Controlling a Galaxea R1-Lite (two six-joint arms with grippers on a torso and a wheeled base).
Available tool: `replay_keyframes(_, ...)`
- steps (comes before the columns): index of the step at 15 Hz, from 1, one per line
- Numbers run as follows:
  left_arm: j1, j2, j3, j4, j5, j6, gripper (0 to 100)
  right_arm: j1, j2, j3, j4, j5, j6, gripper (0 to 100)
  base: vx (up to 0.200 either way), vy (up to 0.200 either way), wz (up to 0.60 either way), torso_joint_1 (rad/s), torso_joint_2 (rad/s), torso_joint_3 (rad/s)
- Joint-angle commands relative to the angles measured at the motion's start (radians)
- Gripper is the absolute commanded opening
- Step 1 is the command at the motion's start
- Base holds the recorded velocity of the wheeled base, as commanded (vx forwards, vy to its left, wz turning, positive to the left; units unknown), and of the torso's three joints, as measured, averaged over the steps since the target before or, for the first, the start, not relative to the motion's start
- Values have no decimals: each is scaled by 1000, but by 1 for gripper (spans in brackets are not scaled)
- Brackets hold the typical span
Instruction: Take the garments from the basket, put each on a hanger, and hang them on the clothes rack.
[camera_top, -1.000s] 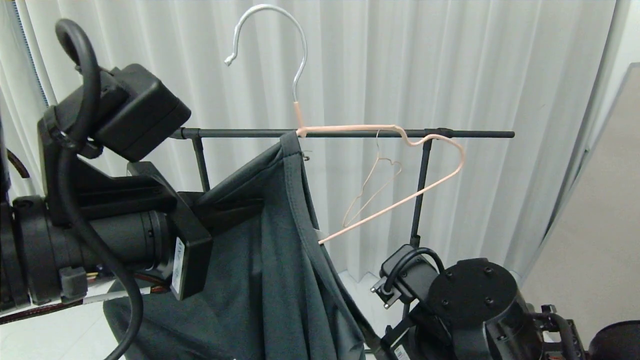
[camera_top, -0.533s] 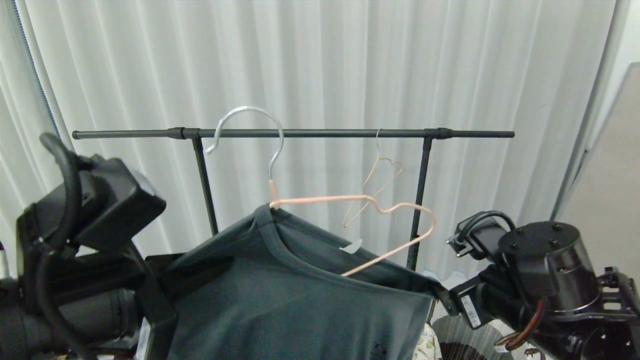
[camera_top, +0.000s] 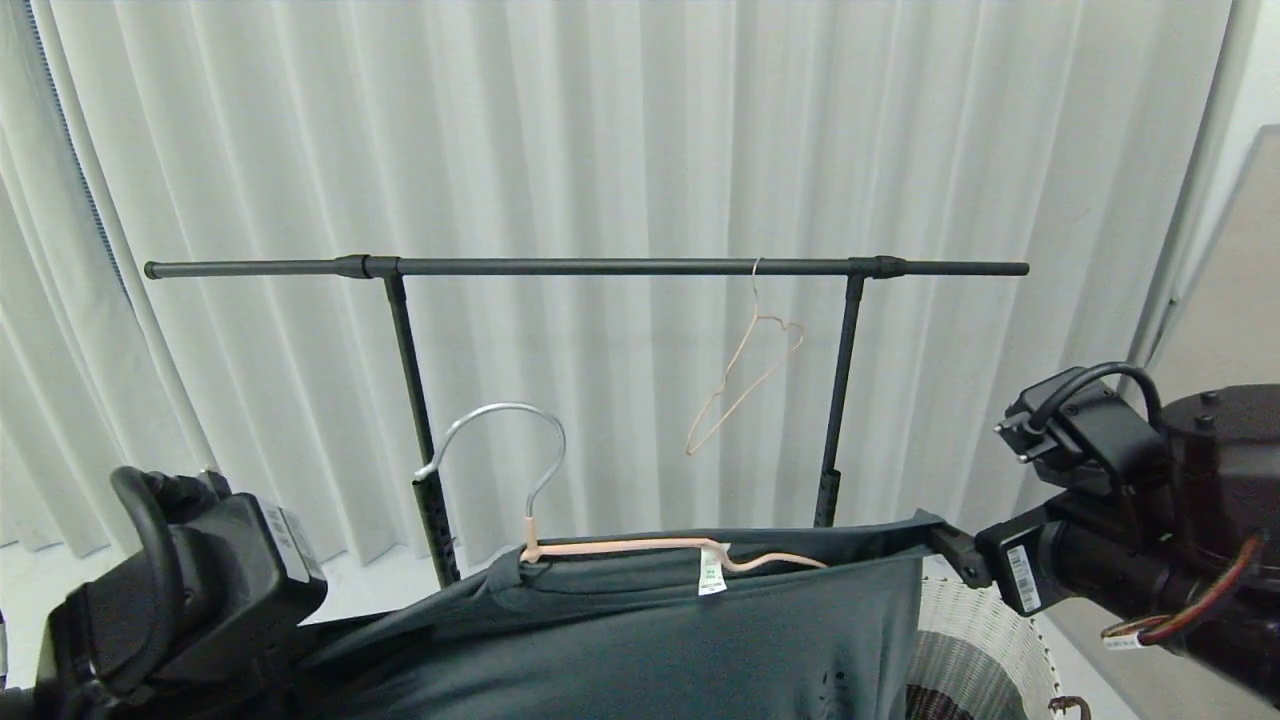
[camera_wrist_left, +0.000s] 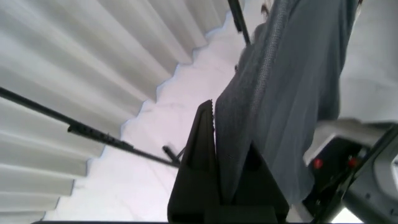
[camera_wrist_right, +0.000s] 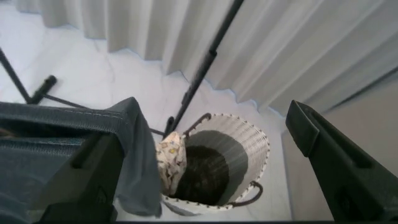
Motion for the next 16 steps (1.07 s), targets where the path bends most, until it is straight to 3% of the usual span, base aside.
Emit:
replay_keyframes(1,0,27,5,2,1,5,0,3,-50,0,-2,14,-5,100,0,0,0,0,0,0)
replay_keyframes(11,2,50,-32,-3,-5,-4,0,196,-142,18,0,209,-14,100,0,0,0,0,0,0)
replay_keyframes(16,2,60,-24,-53,-8,-7,0,221,-204,20,89,356,-33,100,0,0,0,0,0,0)
